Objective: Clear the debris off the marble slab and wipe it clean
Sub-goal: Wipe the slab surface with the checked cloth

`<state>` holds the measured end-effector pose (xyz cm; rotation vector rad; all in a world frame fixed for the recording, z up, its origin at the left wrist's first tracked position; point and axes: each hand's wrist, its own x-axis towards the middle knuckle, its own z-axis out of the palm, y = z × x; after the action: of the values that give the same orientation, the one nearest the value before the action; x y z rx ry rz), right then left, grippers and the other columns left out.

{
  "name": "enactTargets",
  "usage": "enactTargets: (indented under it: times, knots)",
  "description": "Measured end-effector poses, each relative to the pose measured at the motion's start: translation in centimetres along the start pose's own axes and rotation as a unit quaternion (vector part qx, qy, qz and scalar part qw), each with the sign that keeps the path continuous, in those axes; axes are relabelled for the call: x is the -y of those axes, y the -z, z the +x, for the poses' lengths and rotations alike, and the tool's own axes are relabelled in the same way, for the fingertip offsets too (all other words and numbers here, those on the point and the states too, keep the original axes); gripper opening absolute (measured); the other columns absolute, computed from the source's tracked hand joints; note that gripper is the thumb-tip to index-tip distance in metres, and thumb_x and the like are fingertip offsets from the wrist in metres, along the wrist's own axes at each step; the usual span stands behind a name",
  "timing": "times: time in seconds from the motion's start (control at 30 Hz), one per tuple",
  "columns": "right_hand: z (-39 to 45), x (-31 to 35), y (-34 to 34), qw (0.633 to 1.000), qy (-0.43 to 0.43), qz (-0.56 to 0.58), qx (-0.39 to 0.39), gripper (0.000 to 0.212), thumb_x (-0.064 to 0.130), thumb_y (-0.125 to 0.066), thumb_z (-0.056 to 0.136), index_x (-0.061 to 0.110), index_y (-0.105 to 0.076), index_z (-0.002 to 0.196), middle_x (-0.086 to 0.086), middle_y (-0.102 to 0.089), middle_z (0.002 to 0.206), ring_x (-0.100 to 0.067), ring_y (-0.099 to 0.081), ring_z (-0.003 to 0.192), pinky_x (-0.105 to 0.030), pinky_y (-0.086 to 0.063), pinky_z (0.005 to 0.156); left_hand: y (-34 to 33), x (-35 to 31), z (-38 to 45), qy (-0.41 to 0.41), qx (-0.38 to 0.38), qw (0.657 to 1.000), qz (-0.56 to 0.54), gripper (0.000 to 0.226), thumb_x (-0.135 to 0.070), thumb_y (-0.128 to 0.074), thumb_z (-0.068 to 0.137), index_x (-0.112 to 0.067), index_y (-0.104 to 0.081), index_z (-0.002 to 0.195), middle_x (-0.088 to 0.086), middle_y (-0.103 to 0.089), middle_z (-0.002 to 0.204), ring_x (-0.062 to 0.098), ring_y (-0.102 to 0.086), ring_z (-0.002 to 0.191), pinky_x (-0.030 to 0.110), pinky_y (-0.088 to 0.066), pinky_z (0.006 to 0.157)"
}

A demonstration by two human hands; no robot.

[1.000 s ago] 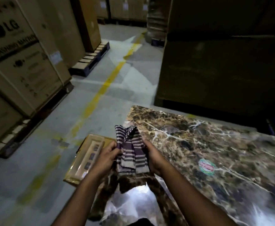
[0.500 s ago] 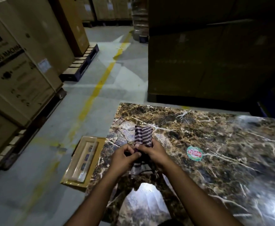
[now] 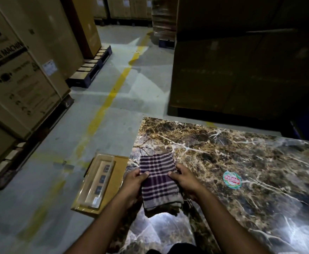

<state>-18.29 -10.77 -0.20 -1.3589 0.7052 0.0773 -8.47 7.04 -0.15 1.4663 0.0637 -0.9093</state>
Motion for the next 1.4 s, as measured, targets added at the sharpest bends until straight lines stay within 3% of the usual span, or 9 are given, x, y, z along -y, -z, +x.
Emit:
enactTargets:
  times: [0.13,0.33,0.4,0.57,0.7,0.87,0.97,1.07,1.4]
  knots:
    - [1.4,0.9,-0.2,0.996,0.014,-0.040,-0.085,0.026,0.002,-0.069,0.093,0.022,-0.066,0.109,-0.007,-0.074,0.112,-0.016,-0.071,0.095,-0.034,-0.060,0.082,0.9,-0.7,3.6,-0.030,-0.017,0.997,0.070,0.023,-0.012,-0.066,0.095,-0.010,-0.068,0.118,0.009,-0.076,0.109,0.026,-0.074,0.095,0.045,-0.059,0.085]
    - [5.8,2.1,0.1,0.981,0.021,-0.087,-0.171,0.018,0.019,-0.078,0.088,0.024,-0.071,0.104,-0.002,-0.076,0.106,-0.021,-0.073,0.095,-0.049,-0.058,0.093,0.7,-2.9,9.4,-0.082,-0.058,0.987,0.128,0.035,-0.018,-0.075,0.089,-0.016,-0.064,0.122,0.008,-0.073,0.112,0.026,-0.071,0.101,0.051,-0.057,0.093]
    - [7.1,1.9,0.4,0.968,-0.007,-0.107,-0.227,0.037,0.030,-0.078,0.087,0.019,-0.070,0.121,-0.007,-0.075,0.113,-0.024,-0.072,0.099,-0.046,-0.057,0.096,1.1,-3.3,10.5,-0.084,-0.071,0.977,0.183,0.047,-0.018,-0.076,0.088,-0.018,-0.057,0.131,0.007,-0.068,0.119,0.025,-0.067,0.104,0.048,-0.057,0.093]
    - [7.1,1.1,-0.1,0.912,-0.053,-0.284,-0.293,0.045,0.033,-0.064,0.098,0.011,-0.060,0.136,-0.015,-0.070,0.123,-0.034,-0.065,0.113,-0.035,-0.048,0.092,4.5,-0.4,11.5,-0.135,-0.085,0.897,0.413,0.052,-0.019,-0.073,0.089,-0.018,-0.053,0.136,0.004,-0.062,0.128,0.025,-0.059,0.118,0.039,-0.050,0.098]
    - [7.7,-0.1,-3.0,0.883,0.052,-0.383,-0.267,0.035,0.014,-0.060,0.095,0.014,-0.061,0.131,-0.007,-0.062,0.125,-0.021,-0.056,0.108,-0.032,-0.050,0.089,6.0,1.4,11.1,-0.150,-0.091,0.821,0.544,0.049,-0.022,-0.060,0.094,-0.021,-0.049,0.142,0.007,-0.049,0.143,0.029,-0.041,0.130,0.043,-0.040,0.106]
    - [10.7,-0.9,-6.5,0.829,0.114,-0.517,-0.180,0.056,0.006,-0.053,0.097,0.012,-0.042,0.151,-0.010,-0.038,0.158,-0.025,-0.033,0.145,-0.039,-0.029,0.122,6.5,2.5,11.6,-0.239,-0.049,0.723,0.646,0.057,-0.010,-0.046,0.098,-0.028,-0.039,0.151,-0.007,-0.019,0.166,0.019,-0.021,0.151,0.042,-0.030,0.118]
    - [13.2,-2.2,-7.1,0.803,0.087,-0.571,-0.149,0.061,0.033,-0.026,0.106,0.012,-0.016,0.162,-0.012,-0.007,0.170,-0.027,-0.004,0.158,-0.043,-0.002,0.128,6.0,2.6,13.2,-0.263,-0.041,0.710,0.652,0.061,-0.010,-0.047,0.098,-0.023,-0.034,0.156,-0.004,-0.019,0.167,0.019,-0.019,0.153,0.039,-0.023,0.122]
    - [15.1,-3.5,-6.9,0.781,0.087,-0.601,-0.143,0.077,0.050,0.001,0.095,0.017,-0.008,0.163,-0.007,-0.003,0.171,-0.023,0.003,0.158,-0.044,0.008,0.126,5.9,3.4,14.8,-0.272,-0.045,0.702,0.656,0.055,-0.019,-0.049,0.099,-0.019,-0.041,0.153,0.000,-0.033,0.161,0.020,-0.033,0.148,0.035,-0.024,0.119]
    - [23.4,-0.1,-6.0,0.756,0.125,-0.623,-0.157,0.061,0.049,-0.014,0.106,0.032,-0.002,0.163,0.001,0.001,0.172,-0.024,0.005,0.158,-0.049,0.001,0.127,6.7,6.6,16.8,-0.377,-0.069,0.674,0.631,0.053,-0.034,-0.034,0.103,-0.006,-0.048,0.147,0.010,-0.041,0.156,0.025,-0.029,0.150,0.041,-0.028,0.117]
